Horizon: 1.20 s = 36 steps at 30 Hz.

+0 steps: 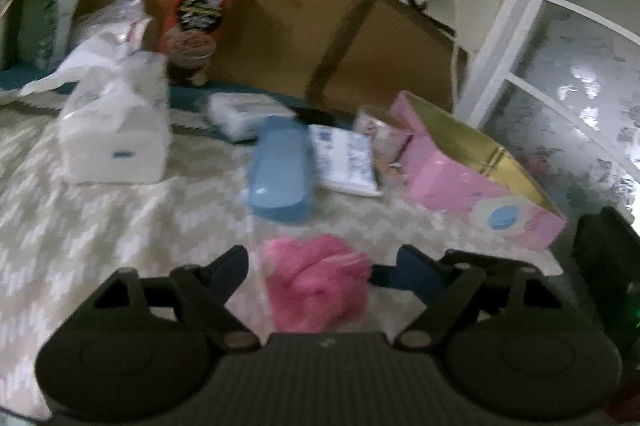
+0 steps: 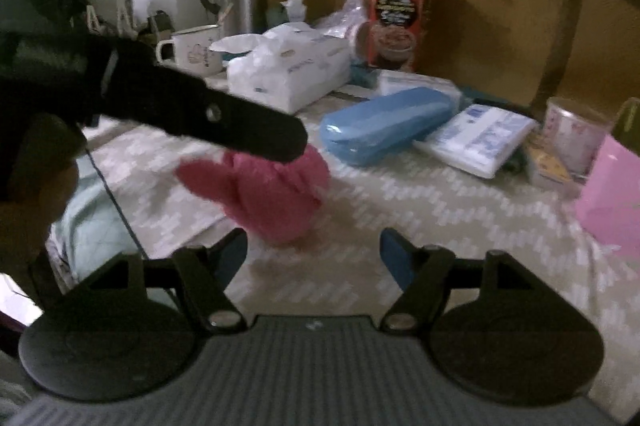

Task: Organize soft objects
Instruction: 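Grasp the pink cloth with the left gripper and lift it, then lower the pink cloth into the gold tin and open the left gripper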

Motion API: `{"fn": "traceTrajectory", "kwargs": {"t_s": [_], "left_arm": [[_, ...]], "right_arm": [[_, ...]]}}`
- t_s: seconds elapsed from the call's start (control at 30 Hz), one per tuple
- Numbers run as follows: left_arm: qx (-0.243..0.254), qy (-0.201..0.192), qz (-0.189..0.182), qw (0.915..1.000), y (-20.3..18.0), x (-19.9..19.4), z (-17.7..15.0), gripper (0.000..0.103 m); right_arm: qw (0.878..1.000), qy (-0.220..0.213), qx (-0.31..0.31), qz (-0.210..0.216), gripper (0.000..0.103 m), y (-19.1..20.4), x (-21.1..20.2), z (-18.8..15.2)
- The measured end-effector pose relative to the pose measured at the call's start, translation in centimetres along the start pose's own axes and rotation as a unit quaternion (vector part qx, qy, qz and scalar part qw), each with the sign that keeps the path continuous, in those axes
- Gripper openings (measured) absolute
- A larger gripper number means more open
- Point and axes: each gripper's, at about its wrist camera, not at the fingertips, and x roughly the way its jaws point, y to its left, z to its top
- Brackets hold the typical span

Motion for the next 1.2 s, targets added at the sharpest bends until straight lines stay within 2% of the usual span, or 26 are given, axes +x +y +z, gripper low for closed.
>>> {"fn": "traceTrajectory", "kwargs": {"t_s": [0.03,0.1,0.17,0.2,0.23,0.37,0.47,0.63,0.77,0.83,0.93,1.03,1.1,1.2], "left_arm": [[-0.005,0.003,0.003,1.0,0.4,0.0,-0.2,0.078],[-0.014,0.015,0.0,0.9998,1.0,0.2,-0.4,0.061],[-0.032,0.031,-0.034,0.9984,1.7,0.8,-0.8,0.046],[-0.04,0.032,-0.04,0.9978,1.6,0.9,-0.8,0.046],[-0.035,0.028,-0.036,0.9983,1.3,0.9,-0.8,0.046],[-0.001,0.023,-0.046,0.9987,-0.7,1.5,0.1,0.046],[0.026,0.02,-0.063,0.9975,-3.0,2.8,1.3,0.046],[0.083,0.009,-0.114,0.99,-8.6,6.7,5.0,0.046],[0.107,0.009,-0.15,0.9828,-13.2,10.7,7.3,0.046],[0.117,0.012,-0.156,0.9807,-15.4,12.8,8.1,0.047],[0.126,0.018,-0.151,0.9803,-17.8,15.6,8.8,0.047],[0.136,0.021,-0.131,0.9818,-19.7,17.8,9.1,0.049],[0.143,0.019,-0.101,0.9844,-20.2,18.7,9.1,0.057],[0.143,0.014,-0.088,0.9858,-20.0,18.8,9.0,0.065]], "right_arm": [[1.0,0.0,0.0,0.007,0.075,0.1,0.2,0.1],[1.0,0.005,-0.004,0.012,0.075,0.2,0.7,0.3],[1.0,0.009,-0.005,0.013,0.073,0.4,1.2,0.6],[1.0,0.011,-0.004,0.019,0.067,0.4,1.5,0.7],[1.0,0.009,-0.003,0.026,0.054,0.5,1.5,0.7],[1.0,-0.008,0.0,0.01,0.053,0.5,0.9,0.5],[0.999,-0.038,0.021,-0.009,0.053,-0.9,-0.6,0.1],[0.991,-0.089,0.039,-0.089,0.053,-3.9,-3.6,0.3],[0.977,-0.126,0.058,-0.163,0.053,-7.7,-6.2,0.7],[0.968,-0.137,0.069,-0.199,0.053,-9.8,-7.2,0.9],[0.956,-0.14,0.089,-0.243,0.054,-12.9,-7.8,0.9],[0.947,-0.138,0.111,-0.269,0.054,-15.6,-8.0,0.7],[0.943,-0.132,0.123,-0.28,0.056,-17.1,-7.5,0.6],[0.935,-0.133,0.135,-0.3,0.069,-18.1,-7.4,0.2]]}}
